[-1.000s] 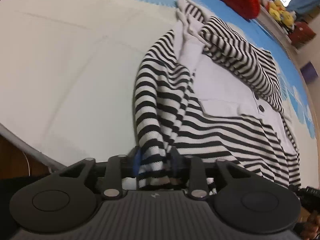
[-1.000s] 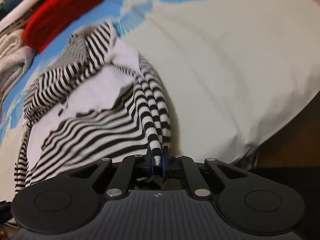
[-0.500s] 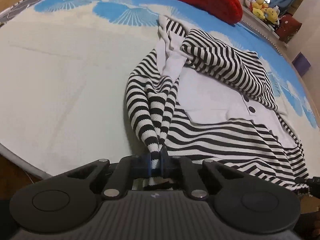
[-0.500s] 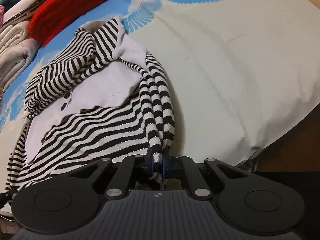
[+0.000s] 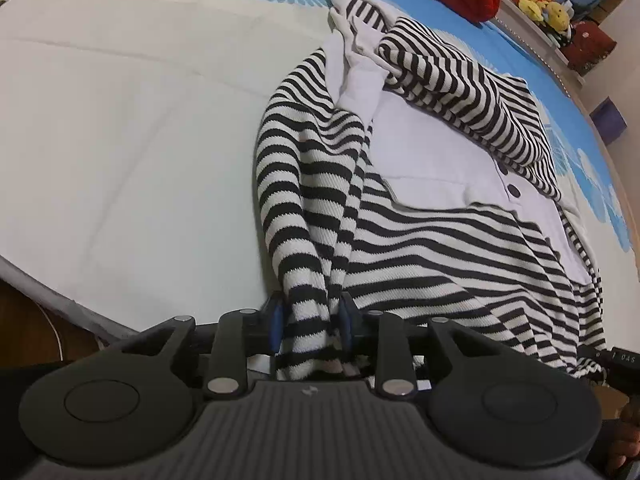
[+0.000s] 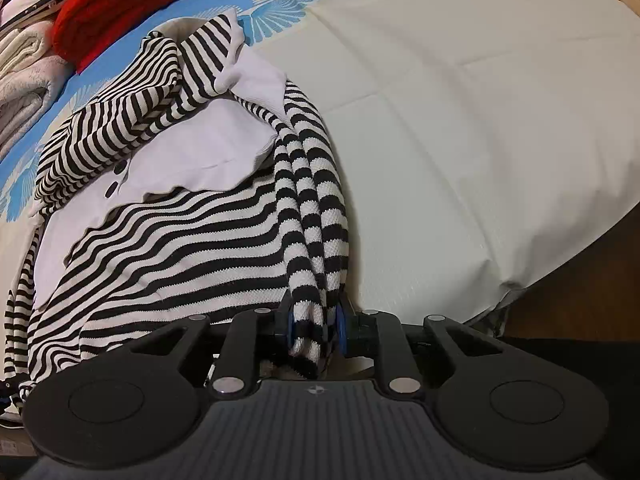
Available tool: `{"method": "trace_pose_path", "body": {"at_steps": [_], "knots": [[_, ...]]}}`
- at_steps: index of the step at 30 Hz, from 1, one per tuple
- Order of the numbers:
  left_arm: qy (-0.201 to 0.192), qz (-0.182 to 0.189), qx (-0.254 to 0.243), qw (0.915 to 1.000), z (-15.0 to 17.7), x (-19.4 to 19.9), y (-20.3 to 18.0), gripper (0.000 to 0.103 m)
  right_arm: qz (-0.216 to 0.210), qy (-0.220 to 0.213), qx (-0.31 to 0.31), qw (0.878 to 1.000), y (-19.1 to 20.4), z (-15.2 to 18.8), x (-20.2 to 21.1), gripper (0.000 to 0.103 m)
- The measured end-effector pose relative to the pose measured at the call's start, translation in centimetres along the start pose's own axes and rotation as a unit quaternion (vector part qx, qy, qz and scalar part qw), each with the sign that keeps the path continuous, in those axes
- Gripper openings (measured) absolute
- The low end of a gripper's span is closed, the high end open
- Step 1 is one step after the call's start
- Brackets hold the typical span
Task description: Fold small clothes
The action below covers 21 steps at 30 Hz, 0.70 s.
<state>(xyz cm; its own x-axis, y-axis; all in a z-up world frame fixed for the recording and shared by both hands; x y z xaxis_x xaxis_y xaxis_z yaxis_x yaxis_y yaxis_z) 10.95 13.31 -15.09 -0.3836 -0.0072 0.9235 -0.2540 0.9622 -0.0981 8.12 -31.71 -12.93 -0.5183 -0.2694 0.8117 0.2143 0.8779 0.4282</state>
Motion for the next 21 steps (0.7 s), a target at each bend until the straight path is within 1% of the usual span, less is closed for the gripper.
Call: {"method": "trace_pose_path", "body": {"at_steps": [3, 4, 5, 6, 7, 9, 12, 14, 19, 21], "knots": [[-0.003, -0.002, -0.008, 1.0000, 0.09, 0.02, -0.05, 0.031, 0.001, -0.001, 0.004, 1.000, -0.03, 0.05, 0.07, 0.020], [-0.005, -0.003, -0.012, 0.9999, 0.09, 0.01, -0.04, 0.029, 0.000, -0.001, 0.004, 1.000, -0.02, 0.05, 0.08, 0.020], [-0.008, -0.004, -0.015, 0.9998, 0.08, 0.03, -0.07, 0.026, 0.000, -0.001, 0.004, 1.000, -0.04, 0.04, 0.08, 0.020], [-0.010, -0.001, -0.019, 0.9998, 0.09, 0.09, -0.21, 0.018, 0.000, -0.001, 0.004, 1.000, -0.02, 0.04, 0.09, 0.020], [-0.012, 0.001, -0.022, 0.9997, 0.07, 0.18, -0.38, 0.015, -0.001, -0.001, 0.005, 1.000, 0.01, 0.06, 0.12, 0.019], [-0.017, -0.004, -0.034, 0.9993, 0.07, 0.38, -0.63, 0.015, -0.004, -0.001, 0.007, 1.000, 0.15, 0.08, 0.20, 0.016], [-0.012, -0.004, -0.031, 0.9994, 0.19, 0.30, -0.55, 0.017, -0.007, -0.003, 0.007, 1.000, 0.19, 0.09, 0.34, 0.016], [-0.005, -0.003, -0.029, 0.9996, 0.29, 0.03, -0.47, 0.020, -0.009, -0.003, 0.005, 1.000, 0.08, 0.14, 0.37, 0.016], [-0.013, -0.016, -0.040, 0.9990, 0.28, 0.07, -0.69, 0.020, -0.004, -0.002, 0.021, 1.000, 0.26, 0.22, 0.23, 0.016], [-0.019, -0.021, -0.047, 0.9985, 0.26, 0.23, -0.82, 0.018, -0.003, -0.003, 0.030, 1.000, 0.54, 0.15, 0.16, 0.012]]}}
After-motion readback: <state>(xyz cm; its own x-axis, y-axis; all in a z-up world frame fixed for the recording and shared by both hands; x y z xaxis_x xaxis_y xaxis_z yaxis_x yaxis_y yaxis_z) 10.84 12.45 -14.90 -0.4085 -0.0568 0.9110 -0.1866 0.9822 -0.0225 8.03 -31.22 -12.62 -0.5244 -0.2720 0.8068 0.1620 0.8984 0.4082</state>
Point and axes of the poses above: each gripper's, at about its wrist camera, not at the fingertips, and x roughly against the way its jaws point, y to its left, z to its underside, the point moved 10 cm from there along -x, roughly the way its jaws point, and after that the axes turned 12 degrees about -z, right-handed, at the moved point
